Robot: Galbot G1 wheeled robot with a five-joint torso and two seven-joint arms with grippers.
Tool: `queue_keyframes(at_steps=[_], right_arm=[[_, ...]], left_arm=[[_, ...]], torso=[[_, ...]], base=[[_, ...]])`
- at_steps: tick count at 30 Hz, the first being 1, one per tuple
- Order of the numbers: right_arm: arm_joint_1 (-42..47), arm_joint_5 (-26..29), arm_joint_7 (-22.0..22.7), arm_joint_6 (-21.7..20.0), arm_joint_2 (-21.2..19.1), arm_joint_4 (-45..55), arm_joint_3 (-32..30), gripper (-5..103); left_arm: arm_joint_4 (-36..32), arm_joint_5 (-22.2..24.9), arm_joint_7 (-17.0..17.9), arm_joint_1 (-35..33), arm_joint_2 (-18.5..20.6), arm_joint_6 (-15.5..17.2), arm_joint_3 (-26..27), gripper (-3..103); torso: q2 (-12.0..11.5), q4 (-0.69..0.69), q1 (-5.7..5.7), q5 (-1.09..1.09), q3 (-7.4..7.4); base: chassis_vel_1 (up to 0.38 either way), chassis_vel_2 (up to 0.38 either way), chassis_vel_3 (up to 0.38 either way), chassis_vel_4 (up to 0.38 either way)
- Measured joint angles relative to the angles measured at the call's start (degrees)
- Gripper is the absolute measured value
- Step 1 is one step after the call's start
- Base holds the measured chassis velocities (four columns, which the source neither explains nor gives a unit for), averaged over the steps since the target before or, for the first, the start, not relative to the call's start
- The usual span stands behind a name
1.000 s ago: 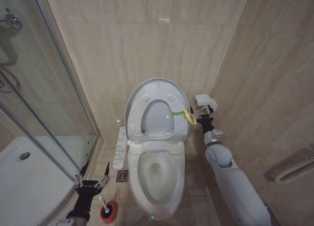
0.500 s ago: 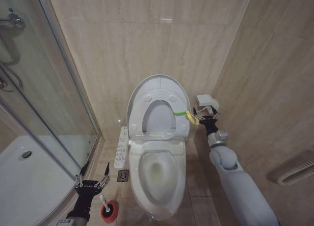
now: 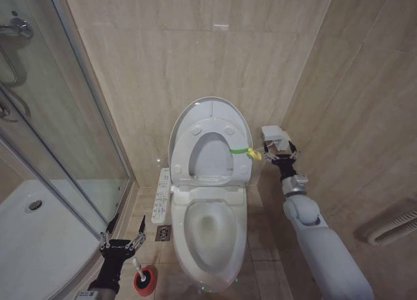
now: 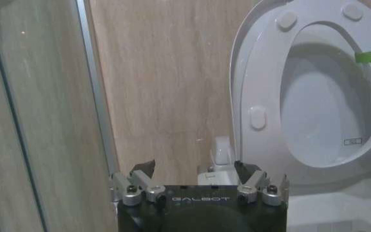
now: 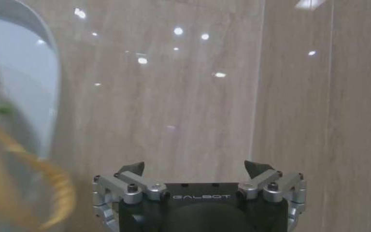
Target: Open the toilet lid, clean the toilet bowl with a toilet brush, close the toilet lid, and flush.
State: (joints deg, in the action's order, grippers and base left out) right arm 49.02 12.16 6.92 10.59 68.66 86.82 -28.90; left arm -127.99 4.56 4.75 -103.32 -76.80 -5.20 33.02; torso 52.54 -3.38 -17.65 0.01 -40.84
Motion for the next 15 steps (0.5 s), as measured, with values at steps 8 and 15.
queue_keyframes(at_steps=[8,15], right_arm=[[-9.0,-1.6,0.2,1.0,0.9,-8.2,0.8,100],[-13.2,-2.5,0.2,1.5,3.3,-11.9,2.6,100]], left_arm=[[0.0,0.0,0.0,0.0,0.0,0.0,0.0,82],[0.0,0.0,0.0,0.0,0.0,0.0,0.0,82]], torso=[[0.0,0.0,0.0,-0.01,0.0],[0.0,0.0,0.0,-0.01,0.0]], base=[[0.0,0.0,0.0,0.0],[0.0,0.0,0.0,0.0]])
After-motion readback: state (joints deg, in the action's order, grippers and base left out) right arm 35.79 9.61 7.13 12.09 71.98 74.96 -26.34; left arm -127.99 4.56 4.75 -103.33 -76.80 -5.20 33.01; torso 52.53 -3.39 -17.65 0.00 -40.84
